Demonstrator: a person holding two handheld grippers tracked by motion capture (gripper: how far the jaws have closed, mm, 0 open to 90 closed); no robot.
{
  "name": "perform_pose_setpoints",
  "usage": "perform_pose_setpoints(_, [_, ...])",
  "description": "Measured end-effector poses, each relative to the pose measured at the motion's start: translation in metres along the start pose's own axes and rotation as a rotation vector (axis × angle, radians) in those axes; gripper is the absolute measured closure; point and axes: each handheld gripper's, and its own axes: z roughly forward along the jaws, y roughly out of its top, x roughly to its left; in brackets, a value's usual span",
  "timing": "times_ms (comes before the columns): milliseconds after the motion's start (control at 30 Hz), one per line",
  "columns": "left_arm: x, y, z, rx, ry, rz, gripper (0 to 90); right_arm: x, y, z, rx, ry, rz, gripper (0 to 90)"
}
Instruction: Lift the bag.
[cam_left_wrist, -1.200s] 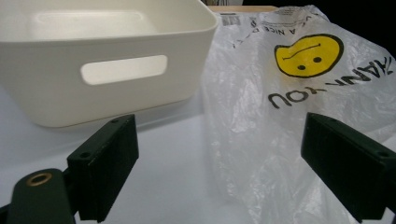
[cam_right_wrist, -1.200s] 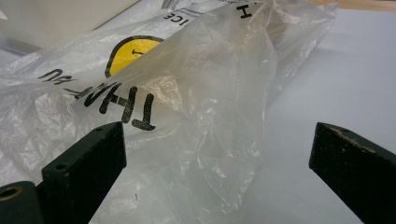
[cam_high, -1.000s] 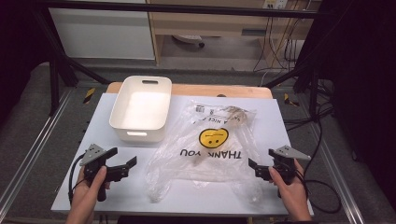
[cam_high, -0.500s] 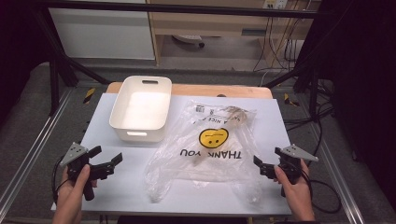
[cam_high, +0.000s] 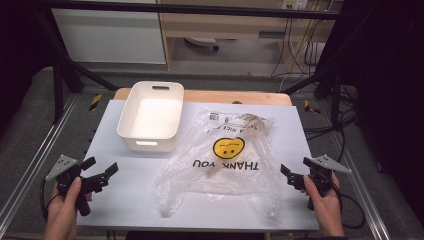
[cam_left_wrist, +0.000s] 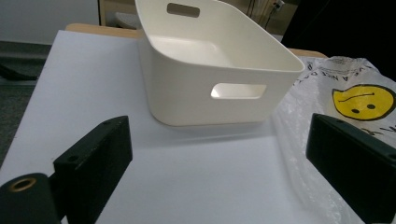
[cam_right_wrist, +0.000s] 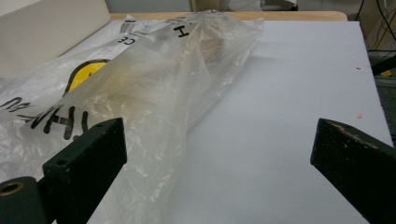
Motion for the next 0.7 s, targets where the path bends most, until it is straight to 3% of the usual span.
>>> perform_pose_setpoints(333, [0.008, -0.009, -0.008, -0.066, -0.022, 0.015, 6.9, -0.024, -0.012, -0.003, -0.018, -0.036, 0.009, 5.1])
perform_pose_setpoints(567, [0.005, -0.017, -0.002, -0.018, -0.051, 0.030, 6.4, -0.031, -0.021, -0.004, 0.016, -0.043, 0.022, 4.8])
perform_pose_setpoints(700, [0.004, -0.019, 0.004, 0.003, -0.048, 0.044, 6.4, -0.027, -0.020, -0.002, 0.014, -0.047, -0.006, 4.2])
